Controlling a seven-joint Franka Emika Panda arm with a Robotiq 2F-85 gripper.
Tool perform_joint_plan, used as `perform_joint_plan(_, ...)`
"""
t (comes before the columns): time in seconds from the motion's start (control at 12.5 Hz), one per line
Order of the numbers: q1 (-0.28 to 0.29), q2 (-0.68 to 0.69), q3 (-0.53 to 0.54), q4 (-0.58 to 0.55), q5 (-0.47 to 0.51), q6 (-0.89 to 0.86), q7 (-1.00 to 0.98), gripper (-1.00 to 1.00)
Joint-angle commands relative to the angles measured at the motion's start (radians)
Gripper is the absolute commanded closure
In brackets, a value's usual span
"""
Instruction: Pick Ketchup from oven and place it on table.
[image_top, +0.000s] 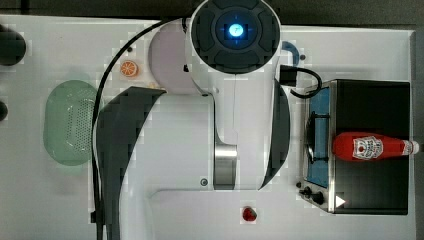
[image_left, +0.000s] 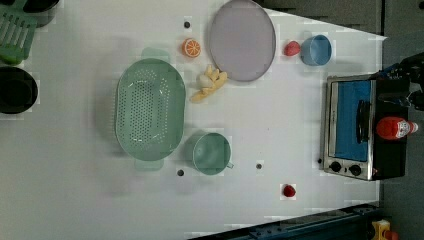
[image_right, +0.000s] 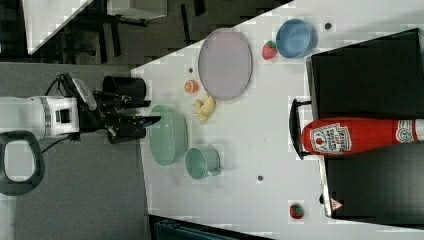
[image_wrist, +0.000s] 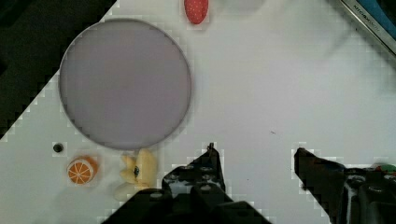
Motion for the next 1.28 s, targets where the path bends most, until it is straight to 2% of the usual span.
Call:
perform_joint_plan(0.08, -0.016, -0.306, -0.079, -0.117, 0.004, -0.212, -0.066, -0.55)
perform_joint_plan(0.16, -0.016, -0.305, -0.079, -0.117, 0.003, -0.212, -0.066, -0.86)
perform_joint_plan(0.24, -0.016, -0.303, -0.089, -0.117, 0.003, -0.21, -0.066, -1.0)
perform_joint_plan(0.4, -0.026, -0.286, -0.146, -0.117, 0.001, -0.194, -0.066, -1.0)
perform_joint_plan(0.56, -0.037, -0.222, -0.276, -0.117, 0.001, -0.146, -0.066, -1.0)
perform_joint_plan(0.64, -0.038, -0.204, -0.309, -0.117, 0.001, -0.129, -0.066, -1.0)
perform_joint_plan(0.96, -0.043, -0.096, -0.488, -0.116, 0.001, 0.09, -0.068, -1.0)
perform_joint_plan(1.28, -0.048, 0.028, -0.615, -0.115, 0.002, 0.21, -0.068, -1.0)
